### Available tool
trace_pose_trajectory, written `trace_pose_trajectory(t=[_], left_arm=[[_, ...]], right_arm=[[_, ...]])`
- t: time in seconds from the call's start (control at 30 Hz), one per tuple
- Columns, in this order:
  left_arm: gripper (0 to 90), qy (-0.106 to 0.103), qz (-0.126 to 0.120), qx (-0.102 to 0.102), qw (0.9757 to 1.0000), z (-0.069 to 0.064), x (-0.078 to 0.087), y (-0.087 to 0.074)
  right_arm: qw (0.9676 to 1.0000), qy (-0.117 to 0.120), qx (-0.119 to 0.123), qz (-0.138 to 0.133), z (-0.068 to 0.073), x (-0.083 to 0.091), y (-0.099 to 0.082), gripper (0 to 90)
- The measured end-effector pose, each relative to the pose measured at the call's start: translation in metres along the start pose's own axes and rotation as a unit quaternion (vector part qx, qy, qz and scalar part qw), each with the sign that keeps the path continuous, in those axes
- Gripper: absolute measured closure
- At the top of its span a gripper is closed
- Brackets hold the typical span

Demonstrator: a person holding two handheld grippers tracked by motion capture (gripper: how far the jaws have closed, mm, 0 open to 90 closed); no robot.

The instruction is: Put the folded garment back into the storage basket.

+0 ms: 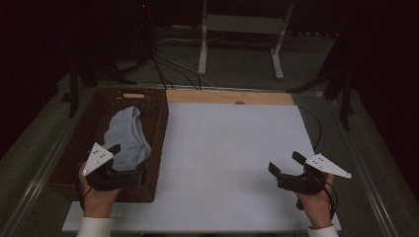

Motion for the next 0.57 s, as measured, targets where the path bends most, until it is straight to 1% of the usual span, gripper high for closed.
trace_pose_trajectory(t=[0.17, 0.27, 0.47, 0.57], left_arm=[[0.1, 0.001, 0.005, -0.002, 1.0000, 0.0001, -0.0010, -0.0019], [0.1, 0.002, 0.009, -0.003, 1.0000, 0.0001, -0.0022, -0.0026], [0.1, 0.002, 0.010, -0.003, 0.9999, -0.0002, -0.0026, -0.0028], [0.1, 0.009, 0.010, -0.005, 0.9999, -0.0001, -0.0024, -0.0022]], right_arm=[[1.0000, -0.004, 0.001, -0.001, -0.0023, -0.0002, -0.0005, 0.0], [1.0000, -0.004, 0.008, 0.003, -0.0005, -0.0019, -0.0023, 0.0], [0.9999, -0.003, 0.011, 0.005, 0.0025, -0.0031, -0.0043, 0.0], [0.9999, -0.004, 0.011, 0.004, 0.0011, -0.0034, -0.0039, 0.0]])
Point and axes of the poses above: each handheld gripper's, and its own axes: x roughly backward along the jaws, y roughly out of its top, z roughly to its left, the point moved 7 cm from there along -x, roughly forward along the jaws, and after that the axes turned 14 degrees about -y, right-handed, at the moved point
